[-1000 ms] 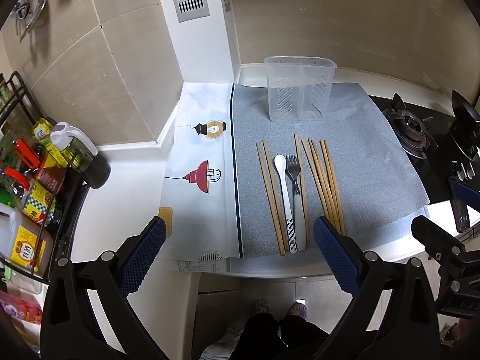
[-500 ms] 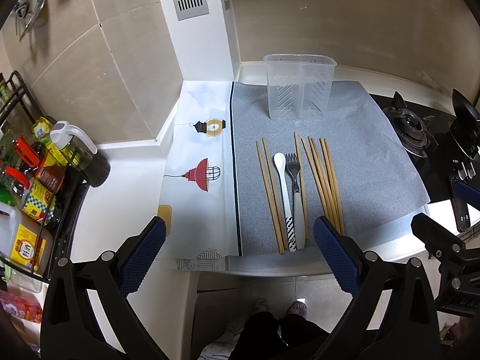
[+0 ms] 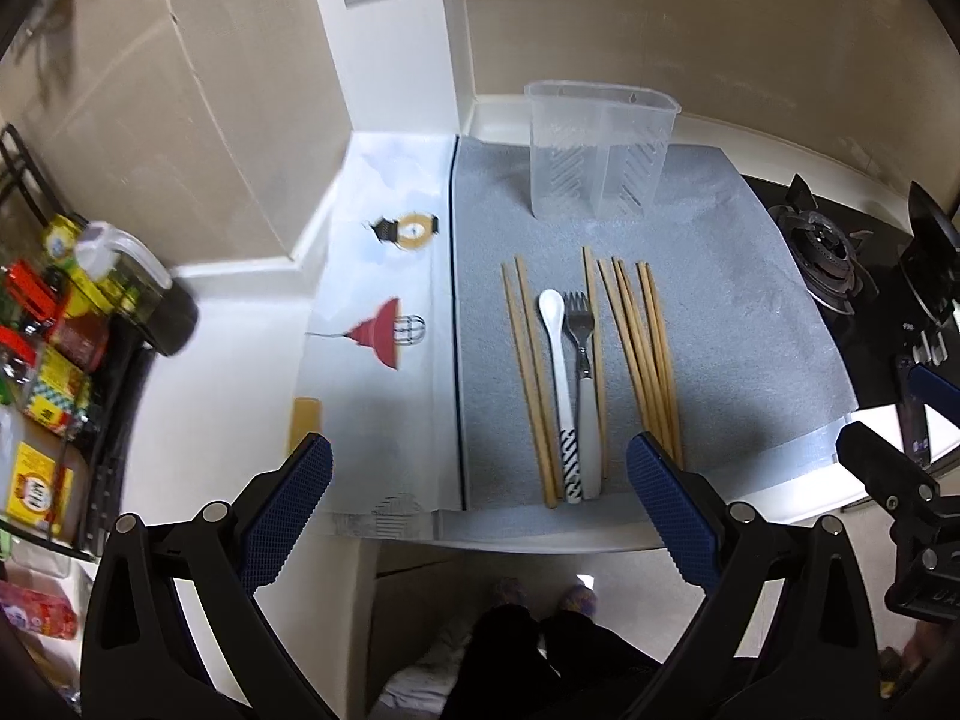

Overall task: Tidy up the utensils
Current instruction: 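Lower the left tool onto a wooden chopstick and close it while the right tool grasps another chopstick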

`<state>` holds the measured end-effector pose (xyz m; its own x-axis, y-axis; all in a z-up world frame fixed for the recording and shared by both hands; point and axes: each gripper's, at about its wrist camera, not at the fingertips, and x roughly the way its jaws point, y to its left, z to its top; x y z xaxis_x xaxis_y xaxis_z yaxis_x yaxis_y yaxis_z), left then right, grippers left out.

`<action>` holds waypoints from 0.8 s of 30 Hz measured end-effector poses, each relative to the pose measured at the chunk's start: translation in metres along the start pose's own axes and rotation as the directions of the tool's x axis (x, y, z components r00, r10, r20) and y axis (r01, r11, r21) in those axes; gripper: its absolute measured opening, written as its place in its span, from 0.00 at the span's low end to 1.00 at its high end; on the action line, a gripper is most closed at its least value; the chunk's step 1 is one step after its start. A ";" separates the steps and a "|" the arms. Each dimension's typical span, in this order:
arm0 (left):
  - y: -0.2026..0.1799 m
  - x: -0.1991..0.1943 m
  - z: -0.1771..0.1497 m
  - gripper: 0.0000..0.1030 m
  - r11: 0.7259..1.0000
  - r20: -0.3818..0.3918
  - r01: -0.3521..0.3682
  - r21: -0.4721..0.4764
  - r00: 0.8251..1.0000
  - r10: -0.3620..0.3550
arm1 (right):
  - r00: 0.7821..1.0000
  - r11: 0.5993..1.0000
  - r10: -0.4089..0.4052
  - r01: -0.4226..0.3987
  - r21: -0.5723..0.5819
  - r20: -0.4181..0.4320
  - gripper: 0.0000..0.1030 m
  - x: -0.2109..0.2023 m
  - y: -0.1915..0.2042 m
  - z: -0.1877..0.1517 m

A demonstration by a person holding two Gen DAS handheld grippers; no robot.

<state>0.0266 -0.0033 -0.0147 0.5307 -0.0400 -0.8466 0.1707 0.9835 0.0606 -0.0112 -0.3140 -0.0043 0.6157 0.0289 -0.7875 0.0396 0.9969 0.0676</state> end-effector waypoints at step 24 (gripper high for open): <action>0.007 0.218 0.102 0.43 0.981 -0.340 0.194 0.009 0.923 -0.180 | 0.920 0.975 0.131 -0.052 0.215 -0.369 0.21 0.236 -0.031 0.080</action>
<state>0.2278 -0.0229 -0.1452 0.1771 -0.1535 -0.9721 0.2783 0.9552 -0.1002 0.1955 -0.3441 -0.1433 0.2812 0.1838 -0.9419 0.1755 0.9551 0.2387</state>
